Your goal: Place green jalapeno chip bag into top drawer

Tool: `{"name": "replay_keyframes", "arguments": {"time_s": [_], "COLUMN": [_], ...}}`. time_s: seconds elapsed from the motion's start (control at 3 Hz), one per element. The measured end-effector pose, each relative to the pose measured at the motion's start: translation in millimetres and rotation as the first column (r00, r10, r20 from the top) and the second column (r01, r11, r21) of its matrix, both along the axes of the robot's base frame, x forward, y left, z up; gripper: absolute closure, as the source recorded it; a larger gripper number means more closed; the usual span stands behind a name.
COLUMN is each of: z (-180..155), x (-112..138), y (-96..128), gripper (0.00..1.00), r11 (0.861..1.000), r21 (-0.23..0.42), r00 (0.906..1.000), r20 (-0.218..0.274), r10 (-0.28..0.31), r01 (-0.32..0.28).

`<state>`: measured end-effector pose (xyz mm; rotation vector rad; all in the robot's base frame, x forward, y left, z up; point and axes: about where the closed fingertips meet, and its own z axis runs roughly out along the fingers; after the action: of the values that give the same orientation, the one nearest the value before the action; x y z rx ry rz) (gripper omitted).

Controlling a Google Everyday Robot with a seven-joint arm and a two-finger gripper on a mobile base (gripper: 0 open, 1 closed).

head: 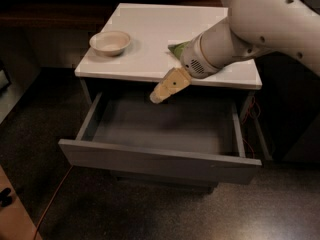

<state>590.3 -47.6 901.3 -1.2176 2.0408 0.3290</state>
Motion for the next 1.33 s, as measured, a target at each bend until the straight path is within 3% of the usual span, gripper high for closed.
{"name": "replay_keyframes", "arguments": {"time_s": [0.33, 0.67, 1.0, 1.33], "z": [14.4, 15.0, -1.3, -12.4], "x": [23.6, 54.4, 101.1, 126.2], "y": [-15.8, -36.0, -68.3, -94.9], "gripper": [0.00, 0.00, 0.00, 0.00], "r11": [0.996, 0.986, 0.965, 0.945], "r21": [0.056, 0.089, 0.069, 0.038], "r00": [0.9975, 0.9899, 0.9668, 0.9440], "r20": [0.008, -0.020, -0.065, -0.080], "r10": [-0.070, -0.140, -0.247, -0.320], "r01": [0.069, 0.141, 0.251, 0.324]}}
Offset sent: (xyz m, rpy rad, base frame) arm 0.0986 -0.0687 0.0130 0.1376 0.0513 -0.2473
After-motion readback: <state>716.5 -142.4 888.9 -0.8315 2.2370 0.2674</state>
